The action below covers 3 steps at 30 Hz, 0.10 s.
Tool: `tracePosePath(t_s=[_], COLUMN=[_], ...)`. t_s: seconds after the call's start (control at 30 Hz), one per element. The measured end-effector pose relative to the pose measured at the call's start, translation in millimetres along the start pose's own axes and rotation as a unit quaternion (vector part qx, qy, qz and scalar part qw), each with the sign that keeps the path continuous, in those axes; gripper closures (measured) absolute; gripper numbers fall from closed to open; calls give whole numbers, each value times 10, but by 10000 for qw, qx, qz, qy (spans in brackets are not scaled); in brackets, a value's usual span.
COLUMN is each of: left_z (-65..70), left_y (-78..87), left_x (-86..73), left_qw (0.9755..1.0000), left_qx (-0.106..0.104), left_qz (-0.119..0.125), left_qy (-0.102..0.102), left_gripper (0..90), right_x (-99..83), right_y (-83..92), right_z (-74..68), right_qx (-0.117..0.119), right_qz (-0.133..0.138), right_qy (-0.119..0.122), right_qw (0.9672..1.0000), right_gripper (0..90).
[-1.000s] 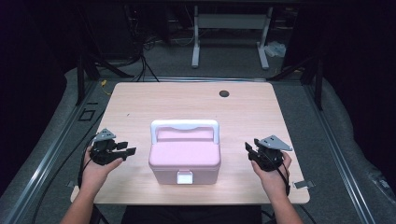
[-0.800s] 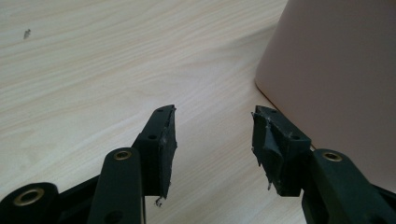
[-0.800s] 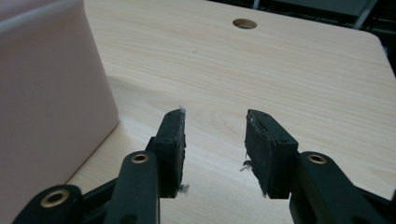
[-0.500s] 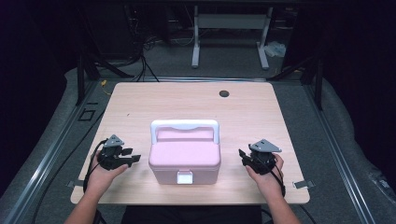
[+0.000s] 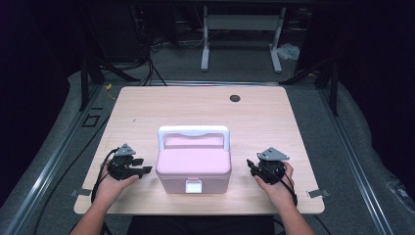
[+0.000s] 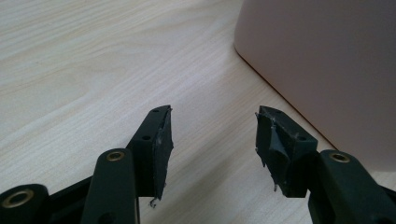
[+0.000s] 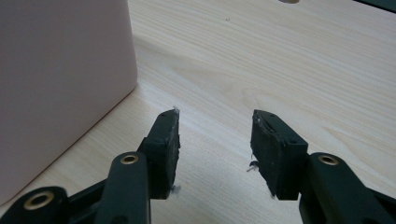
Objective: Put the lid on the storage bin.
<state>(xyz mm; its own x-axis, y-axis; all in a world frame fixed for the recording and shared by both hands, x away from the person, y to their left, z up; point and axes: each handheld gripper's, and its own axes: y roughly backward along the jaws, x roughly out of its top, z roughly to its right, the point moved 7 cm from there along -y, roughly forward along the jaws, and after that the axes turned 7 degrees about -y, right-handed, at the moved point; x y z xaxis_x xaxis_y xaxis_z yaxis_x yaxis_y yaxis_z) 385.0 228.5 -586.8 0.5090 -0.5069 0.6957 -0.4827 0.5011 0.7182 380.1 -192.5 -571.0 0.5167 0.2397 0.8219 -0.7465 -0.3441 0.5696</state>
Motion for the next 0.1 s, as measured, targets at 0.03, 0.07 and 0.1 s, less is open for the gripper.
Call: tracePosePath(t_s=[0.03, 0.07, 0.1], left_z=[-2, -3, -9], left_y=[0, 3, 7], left_x=[-1, -1, 0], left_qw=[10000, 10000, 10000], left_qx=[11, 16, 6], left_qz=[-2, 5, 15], left_qy=[-2, 30, 51], left_gripper=[459, 458, 455], right_x=[4, 5, 10], right_y=[1, 2, 7], right_z=[-2, -2, -4], right_qx=[7, 10, 5], right_qz=[26, 31, 47], right_qy=[19, 29, 21], right_qw=[10000, 10000, 10000], right_gripper=[515, 514, 507])
